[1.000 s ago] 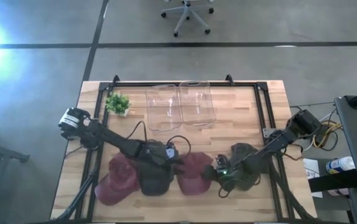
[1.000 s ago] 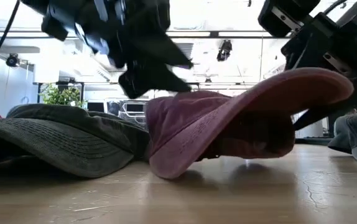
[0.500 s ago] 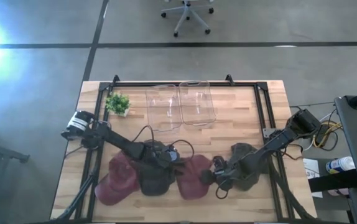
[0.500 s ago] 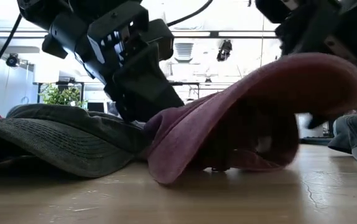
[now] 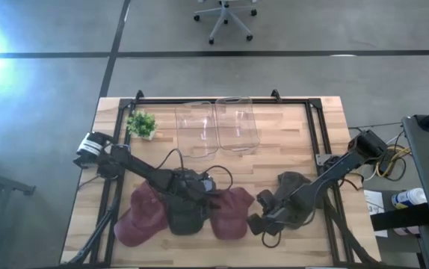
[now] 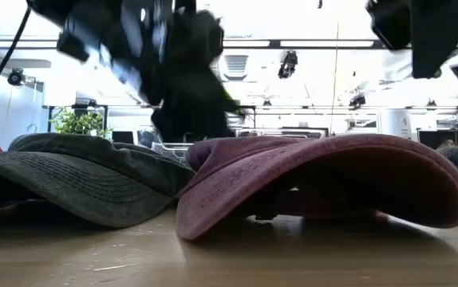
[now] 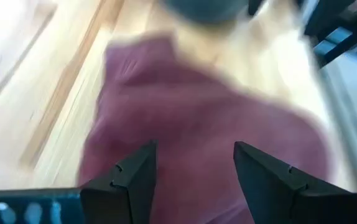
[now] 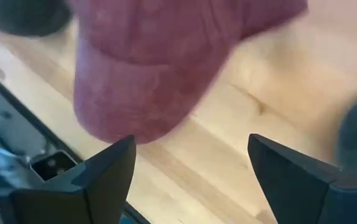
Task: Pick & Place hat
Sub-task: Put the right red cap into the right transparent bin
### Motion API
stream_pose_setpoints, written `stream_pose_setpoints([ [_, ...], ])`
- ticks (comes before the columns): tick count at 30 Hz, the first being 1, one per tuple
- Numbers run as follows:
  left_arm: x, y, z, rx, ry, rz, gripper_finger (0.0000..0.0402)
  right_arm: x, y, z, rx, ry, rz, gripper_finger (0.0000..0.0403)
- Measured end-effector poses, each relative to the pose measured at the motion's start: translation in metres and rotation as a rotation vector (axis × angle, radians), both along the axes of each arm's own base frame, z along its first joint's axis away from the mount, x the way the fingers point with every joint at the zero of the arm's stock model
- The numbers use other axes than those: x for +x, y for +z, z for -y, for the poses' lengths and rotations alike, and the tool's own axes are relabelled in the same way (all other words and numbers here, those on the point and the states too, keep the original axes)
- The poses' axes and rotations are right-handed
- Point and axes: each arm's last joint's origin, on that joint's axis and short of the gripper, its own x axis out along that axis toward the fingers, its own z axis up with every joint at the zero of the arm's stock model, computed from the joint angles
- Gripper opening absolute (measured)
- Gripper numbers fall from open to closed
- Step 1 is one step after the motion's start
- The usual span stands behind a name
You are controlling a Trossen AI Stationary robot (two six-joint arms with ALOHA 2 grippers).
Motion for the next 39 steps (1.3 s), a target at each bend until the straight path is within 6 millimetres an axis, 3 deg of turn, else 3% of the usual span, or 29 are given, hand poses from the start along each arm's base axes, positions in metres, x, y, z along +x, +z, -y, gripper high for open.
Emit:
stream_pose_setpoints([
  [5,-0.008,0.041,0.004,-0.018,-0.027,0.123,0.0206,0.01,0.015,0.015,-0.129,0.162,-0.014,0.0289],
  [9,-0.019,0.065,0.017,-0.077,-0.081,0.186,0.0206,0.021,0.022,0.041,-0.195,0.273,0.023,0.0278],
  [14,-0.028,0.047,0.039,-0.137,-0.101,0.047,0.0206,0.031,0.016,0.089,-0.204,0.45,0.046,0.0263],
  [19,-0.023,0.028,0.058,-0.248,-0.059,-0.042,0.0206,0.047,0.011,0.126,-0.192,0.634,0.131,0.0259],
  [27,0.003,0.033,0.098,-0.366,-0.028,-0.058,0.0206,0.065,-0.01,0.176,-0.169,0.81,0.161,0.0258],
  [34,0.03,0.011,0.125,-0.27,0.093,-0.225,0.0206,0.08,-0.03,0.189,-0.069,0.939,0.234,0.0258],
  [39,0.033,-0.001,0.135,-0.193,0.174,-0.305,0.0206,0.091,-0.044,0.188,-0.03,0.998,0.246,0.0258],
])
